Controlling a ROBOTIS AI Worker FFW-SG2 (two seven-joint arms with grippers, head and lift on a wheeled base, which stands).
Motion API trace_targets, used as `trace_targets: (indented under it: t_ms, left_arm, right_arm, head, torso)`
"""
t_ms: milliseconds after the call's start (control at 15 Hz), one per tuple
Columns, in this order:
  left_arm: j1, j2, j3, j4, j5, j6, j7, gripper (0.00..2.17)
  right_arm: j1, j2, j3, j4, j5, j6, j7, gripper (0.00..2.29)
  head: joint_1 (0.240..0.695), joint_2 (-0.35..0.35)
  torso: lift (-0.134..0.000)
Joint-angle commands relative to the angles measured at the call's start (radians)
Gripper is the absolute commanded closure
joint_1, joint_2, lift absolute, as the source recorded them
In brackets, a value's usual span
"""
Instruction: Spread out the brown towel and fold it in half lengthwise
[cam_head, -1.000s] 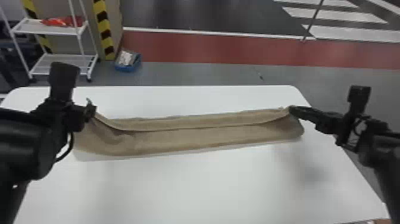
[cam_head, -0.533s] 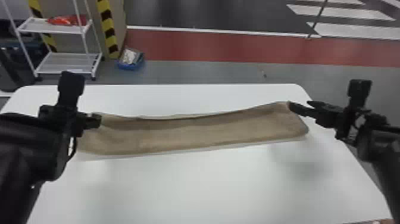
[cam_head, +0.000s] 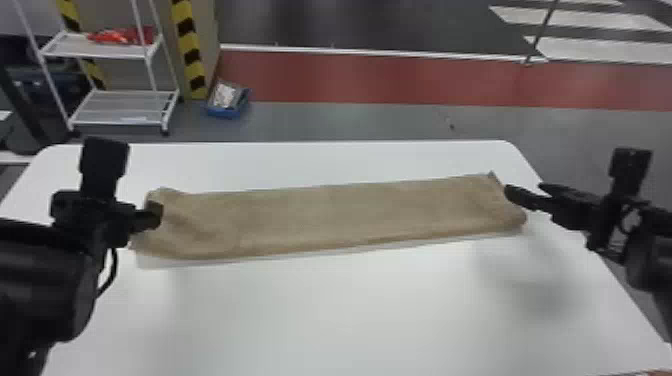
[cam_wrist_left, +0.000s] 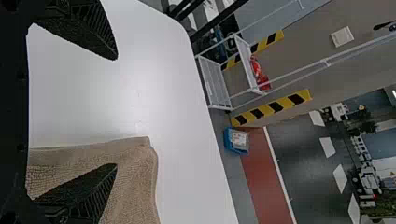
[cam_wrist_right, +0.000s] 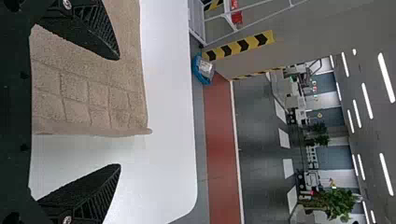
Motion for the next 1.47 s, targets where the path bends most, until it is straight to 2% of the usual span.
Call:
trace_targets:
  t_ms: [0,133,400,600,800,1000,1067,1400]
  left_arm:
    - [0.035,0.013,0.051,-0.042,0.067,-0.044,-0.001,0.07]
    - [0.058,0.033,0.083,-0.062,0.099,-0.044,-0.007,0.07]
    - [0.095,0.035,0.167,-0.082,0.225,-0.050,-0.043,0.08]
    - [0.080,0.041,0.184,-0.070,0.274,-0.038,-0.062,0.09]
    - [0.057,0.041,0.184,-0.048,0.272,0.008,-0.064,0.09]
    - [0.037,0.041,0.183,-0.022,0.286,0.023,-0.064,0.09]
    - [0.019,0.041,0.181,-0.010,0.285,0.057,-0.062,0.09]
    - [-0.044,0.039,0.158,0.045,0.291,0.088,-0.064,0.09]
  right_arm:
    - [0.044,0.001,-0.024,-0.030,-0.006,0.001,0.003,0.06]
    - [0.067,-0.001,-0.050,-0.046,-0.005,0.008,0.009,0.07]
    - [0.082,-0.004,-0.072,-0.056,-0.006,0.008,0.015,0.07]
    - [0.058,-0.025,-0.057,-0.056,0.023,0.017,0.014,0.07]
    - [-0.002,-0.039,-0.006,-0.052,0.112,0.047,0.012,0.07]
    - [-0.033,-0.053,0.035,-0.047,0.130,0.072,0.012,0.07]
    - [-0.057,-0.058,0.060,-0.043,0.156,0.100,0.014,0.07]
    - [-0.149,-0.061,0.146,0.028,0.225,0.143,0.040,0.07]
  head:
    - [0.695,-0.100]
    - [0.695,-0.103]
    - [0.695,-0.100]
    - [0.695,-0.107]
    - [0.695,-0.114]
    - [0.695,-0.110]
    - [0.695,-0.109]
    - [0.695,-0.095]
  torso:
    - [-0.125]
    - [-0.125]
    - [-0.125]
    - [-0.125]
    - [-0.125]
    - [-0.125]
    - [-0.125]
    - [-0.125]
